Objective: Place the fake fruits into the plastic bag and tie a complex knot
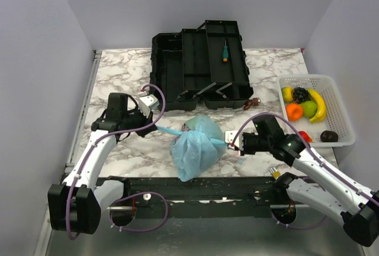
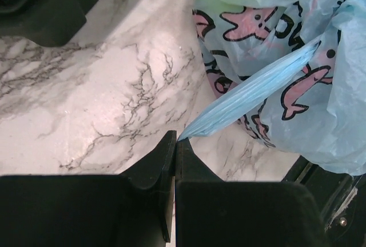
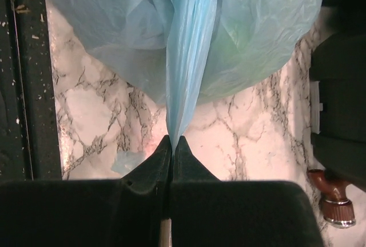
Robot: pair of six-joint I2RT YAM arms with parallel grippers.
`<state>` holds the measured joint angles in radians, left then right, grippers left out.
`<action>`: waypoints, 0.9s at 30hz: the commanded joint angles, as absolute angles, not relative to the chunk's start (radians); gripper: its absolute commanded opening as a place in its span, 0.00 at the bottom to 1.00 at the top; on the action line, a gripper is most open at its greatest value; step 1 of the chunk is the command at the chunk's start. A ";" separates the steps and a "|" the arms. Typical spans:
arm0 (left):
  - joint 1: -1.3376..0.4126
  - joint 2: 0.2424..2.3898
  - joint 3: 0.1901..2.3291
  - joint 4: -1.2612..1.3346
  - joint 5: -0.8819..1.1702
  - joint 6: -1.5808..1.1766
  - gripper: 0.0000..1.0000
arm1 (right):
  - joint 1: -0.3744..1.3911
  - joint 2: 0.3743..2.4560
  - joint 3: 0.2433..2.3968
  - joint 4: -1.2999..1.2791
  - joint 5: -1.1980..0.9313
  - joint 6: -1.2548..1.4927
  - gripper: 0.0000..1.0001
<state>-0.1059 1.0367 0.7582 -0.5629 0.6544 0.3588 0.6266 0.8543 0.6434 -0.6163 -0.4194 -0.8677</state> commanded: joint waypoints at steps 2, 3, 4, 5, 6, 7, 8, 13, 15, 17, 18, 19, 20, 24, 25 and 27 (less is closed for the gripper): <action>-0.033 1.058 0.795 -0.576 0.477 0.469 0.00 | 0.612 0.807 0.586 -0.793 -0.276 -0.815 0.01; -0.034 1.045 0.836 -0.616 0.556 0.449 0.00 | 0.612 0.813 0.620 -0.802 -0.287 -0.791 0.01; -0.035 1.032 0.873 -0.650 0.614 0.424 0.00 | 0.612 0.824 0.654 -0.812 -0.294 -0.776 0.01; -0.039 1.023 0.919 -0.680 0.668 0.387 0.00 | 0.612 0.835 0.694 -0.817 -0.291 -0.757 0.01; -0.041 1.015 0.955 -0.696 0.703 0.351 0.00 | 0.612 0.844 0.723 -0.816 -0.282 -0.740 0.01; -0.040 1.012 0.986 -0.708 0.728 0.330 0.00 | 0.611 0.852 0.751 -0.813 -0.269 -0.722 0.01; -0.041 1.011 1.007 -0.715 0.727 0.321 0.00 | 0.612 0.858 0.769 -0.812 -0.257 -0.710 0.01; -0.009 1.034 1.052 -0.788 0.724 0.406 0.00 | 0.600 0.832 0.741 -0.842 -0.206 -0.708 0.01; 0.027 1.033 1.001 -0.765 0.674 0.451 0.00 | 0.600 0.811 0.704 -0.854 -0.200 -0.705 0.01; 0.039 1.056 0.949 -0.725 0.611 0.494 0.00 | 0.597 0.800 0.653 -0.845 -0.191 -0.704 0.01; 0.045 1.072 0.928 -0.700 0.584 0.510 0.00 | 0.589 0.800 0.641 -0.827 -0.181 -0.711 0.01; 0.050 1.098 0.917 -0.682 0.553 0.514 0.00 | 0.586 0.806 0.627 -0.810 -0.169 -0.714 0.01; 0.052 1.123 0.915 -0.673 0.532 0.508 0.00 | 0.586 0.817 0.619 -0.806 -0.165 -0.723 0.01; 0.051 1.161 0.988 -0.742 0.565 0.487 0.00 | 0.584 0.835 0.627 -0.813 -0.166 -0.729 0.01; 0.051 1.138 0.992 -0.727 0.556 0.494 0.00 | 0.583 0.831 0.632 -0.816 -0.162 -0.734 0.01; 0.052 1.111 0.987 -0.692 0.522 0.513 0.00 | 0.582 0.828 0.635 -0.816 -0.155 -0.747 0.01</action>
<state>-0.0177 1.1805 0.9272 -0.7818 0.7864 0.4232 0.6182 0.8413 0.6502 -0.6037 -0.3225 -0.7265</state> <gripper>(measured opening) 0.015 0.012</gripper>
